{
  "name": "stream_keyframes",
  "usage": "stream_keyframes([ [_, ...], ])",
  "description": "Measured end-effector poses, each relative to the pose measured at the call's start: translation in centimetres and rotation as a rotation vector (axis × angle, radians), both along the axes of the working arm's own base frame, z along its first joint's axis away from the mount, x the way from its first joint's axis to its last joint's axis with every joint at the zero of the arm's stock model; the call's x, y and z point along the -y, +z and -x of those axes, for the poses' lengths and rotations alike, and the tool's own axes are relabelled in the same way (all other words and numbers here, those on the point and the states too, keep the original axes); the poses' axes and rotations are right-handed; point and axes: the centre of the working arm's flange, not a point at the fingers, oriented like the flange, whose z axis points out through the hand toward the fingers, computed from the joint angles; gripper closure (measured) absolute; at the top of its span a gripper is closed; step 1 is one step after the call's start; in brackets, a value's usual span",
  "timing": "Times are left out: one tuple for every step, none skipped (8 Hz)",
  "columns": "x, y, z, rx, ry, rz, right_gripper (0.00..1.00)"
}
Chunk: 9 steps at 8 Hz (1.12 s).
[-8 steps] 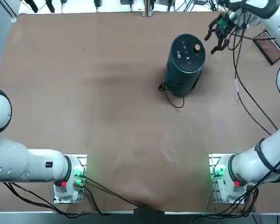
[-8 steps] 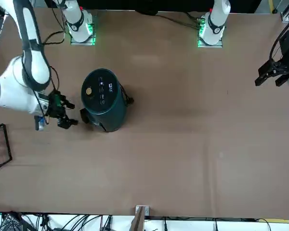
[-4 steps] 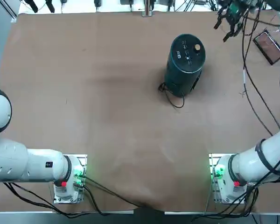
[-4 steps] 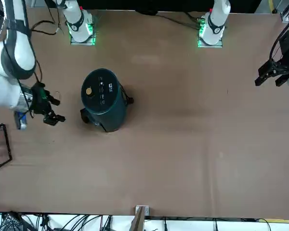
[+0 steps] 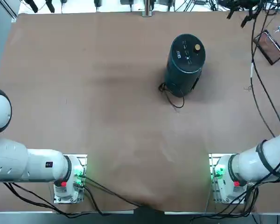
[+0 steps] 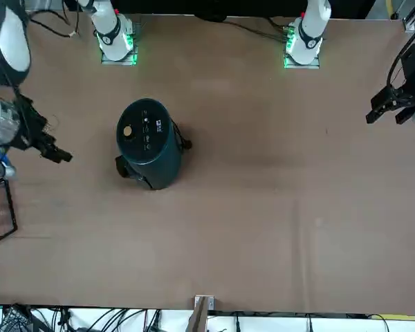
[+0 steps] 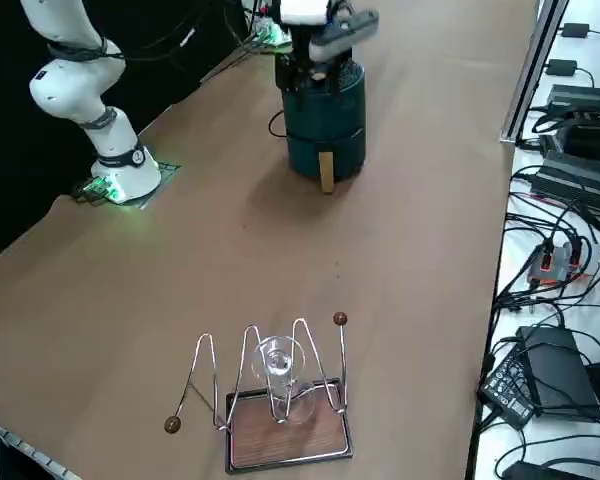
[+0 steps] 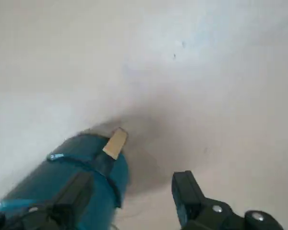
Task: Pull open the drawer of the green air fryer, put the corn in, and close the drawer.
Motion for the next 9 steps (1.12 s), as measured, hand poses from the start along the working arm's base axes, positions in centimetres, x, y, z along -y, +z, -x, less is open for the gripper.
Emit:
stream_keyframes([
  [0.9,2.3,0.9,0.042,0.116,0.032,0.00],
  [1.5,4.3,1.8,0.075,0.205,0.066,0.00],
  [1.7,5.9,2.7,0.095,0.253,0.082,0.00],
  [1.9,7.2,3.4,0.107,0.270,0.087,0.00],
  [2.2,8.0,4.0,0.116,0.275,0.088,0.00],
  [2.5,8.4,4.5,0.108,0.279,0.086,0.00],
  [2.5,8.5,5.1,0.084,0.281,0.081,0.00],
  [2.2,8.6,5.7,0.066,0.287,0.077,0.00],
  [1.9,8.6,6.0,0.060,0.292,0.076,0.00],
])
